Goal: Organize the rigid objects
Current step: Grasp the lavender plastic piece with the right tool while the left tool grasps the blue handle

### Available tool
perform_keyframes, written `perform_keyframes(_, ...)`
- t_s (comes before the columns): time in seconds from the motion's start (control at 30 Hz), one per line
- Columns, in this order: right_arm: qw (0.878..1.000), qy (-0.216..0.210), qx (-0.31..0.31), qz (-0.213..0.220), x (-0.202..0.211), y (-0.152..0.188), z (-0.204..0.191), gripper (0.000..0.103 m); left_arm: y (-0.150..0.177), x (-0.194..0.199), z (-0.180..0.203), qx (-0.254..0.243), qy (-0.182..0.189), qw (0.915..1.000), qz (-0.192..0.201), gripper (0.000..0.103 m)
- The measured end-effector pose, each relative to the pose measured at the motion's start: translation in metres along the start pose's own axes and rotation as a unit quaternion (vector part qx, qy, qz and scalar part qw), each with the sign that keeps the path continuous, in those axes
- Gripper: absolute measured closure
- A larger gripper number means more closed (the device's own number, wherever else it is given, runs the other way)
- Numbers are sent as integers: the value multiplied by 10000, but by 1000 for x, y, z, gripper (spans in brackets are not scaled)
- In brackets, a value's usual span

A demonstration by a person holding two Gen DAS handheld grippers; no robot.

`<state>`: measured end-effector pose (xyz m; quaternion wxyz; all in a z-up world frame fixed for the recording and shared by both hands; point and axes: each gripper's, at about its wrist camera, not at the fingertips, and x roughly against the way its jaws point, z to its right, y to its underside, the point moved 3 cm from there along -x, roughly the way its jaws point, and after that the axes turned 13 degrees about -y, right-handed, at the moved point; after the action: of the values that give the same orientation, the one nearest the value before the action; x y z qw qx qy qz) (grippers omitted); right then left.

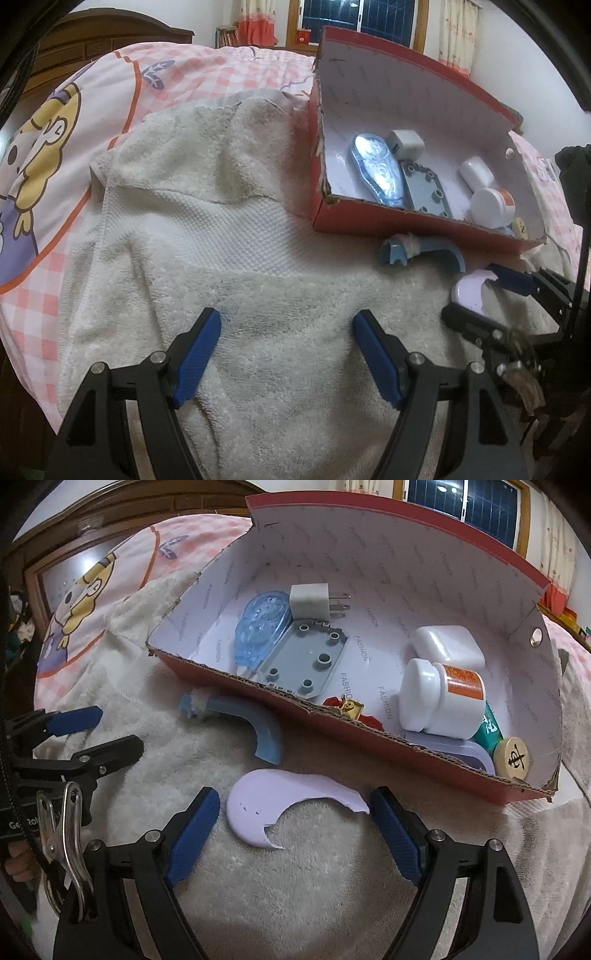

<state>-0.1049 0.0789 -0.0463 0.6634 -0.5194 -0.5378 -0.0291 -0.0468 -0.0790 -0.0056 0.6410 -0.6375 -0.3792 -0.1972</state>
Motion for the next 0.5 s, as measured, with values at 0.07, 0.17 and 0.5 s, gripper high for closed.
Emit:
perform_keyframes(0.07, 10000, 36, -39, 50, 1, 0, 1, 30, 0, 1, 0, -6, -4, 10000, 6, 24)
perform_keyframes(0.17, 9999, 16, -116, 115, 4, 0, 3, 31, 0, -2, 1, -20, -12, 10000, -12, 24)
perform_keyframes(0.5, 9961, -269, -750, 374, 47, 6, 9, 31, -2, 5, 9, -173, -126, 9997, 67, 23)
